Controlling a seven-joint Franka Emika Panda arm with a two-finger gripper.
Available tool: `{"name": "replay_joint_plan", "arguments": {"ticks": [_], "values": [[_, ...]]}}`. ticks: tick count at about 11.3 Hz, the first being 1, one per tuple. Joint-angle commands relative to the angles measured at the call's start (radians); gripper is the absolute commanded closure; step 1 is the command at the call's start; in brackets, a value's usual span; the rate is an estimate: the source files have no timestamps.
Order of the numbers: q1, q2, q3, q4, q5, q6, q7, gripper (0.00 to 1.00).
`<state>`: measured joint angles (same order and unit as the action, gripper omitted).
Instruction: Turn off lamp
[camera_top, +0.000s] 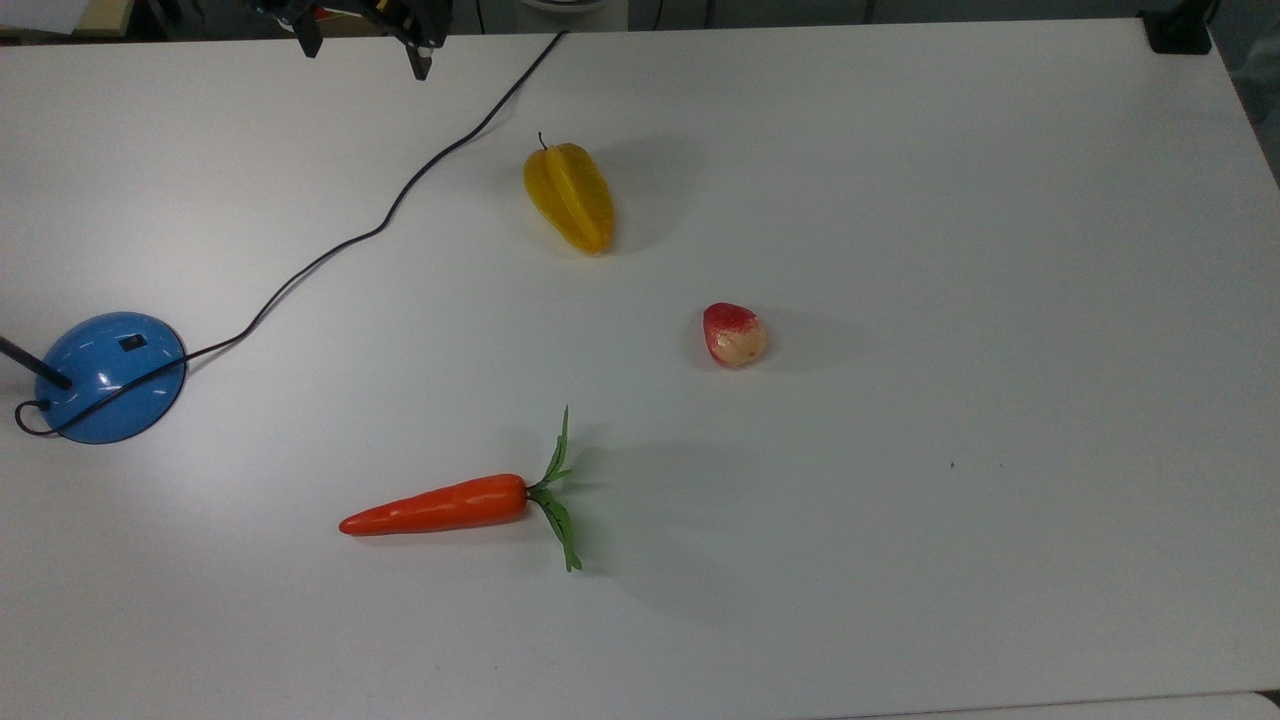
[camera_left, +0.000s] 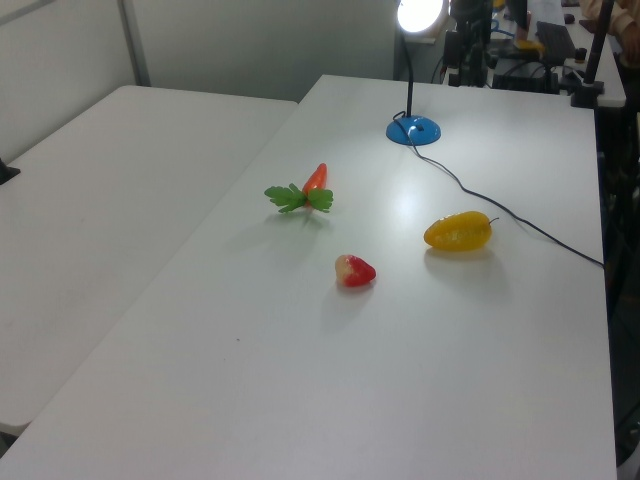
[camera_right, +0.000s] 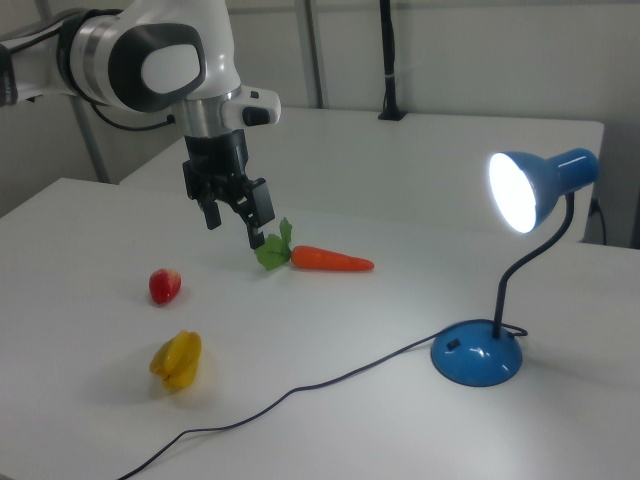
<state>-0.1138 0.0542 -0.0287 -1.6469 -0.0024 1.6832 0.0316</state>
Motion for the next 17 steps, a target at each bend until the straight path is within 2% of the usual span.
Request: {"name": "replay_joint_plan", "arguments": {"ticks": [1,9,10,11,12,13,14,17], "values": [[0.006,-0.014,-0.008,0.004,0.006,-0.005,-0.024,0.0],[0.006,-0.036,-0.008,-0.007,0.006,0.001,-0.028,0.0],[0.006,-0.036,-0.008,-0.007,0.006,0.006,-0.028,0.1],[0.008,-0.036,-0.008,-0.01,0.004,0.006,-0.03,0.32],[0.008,-0.037,-0.007,-0.017,0.005,0.006,-0.033,0.65],[0.008,-0.037,-0.008,-0.017,0.006,0.006,-0.033,0.94],[0.008,-0.037,-0.008,-0.017,0.006,0.007,-0.035,1.0],[0.008,-0.034,-0.008,-0.017,0.006,0.009,-0.033,1.0]]}}
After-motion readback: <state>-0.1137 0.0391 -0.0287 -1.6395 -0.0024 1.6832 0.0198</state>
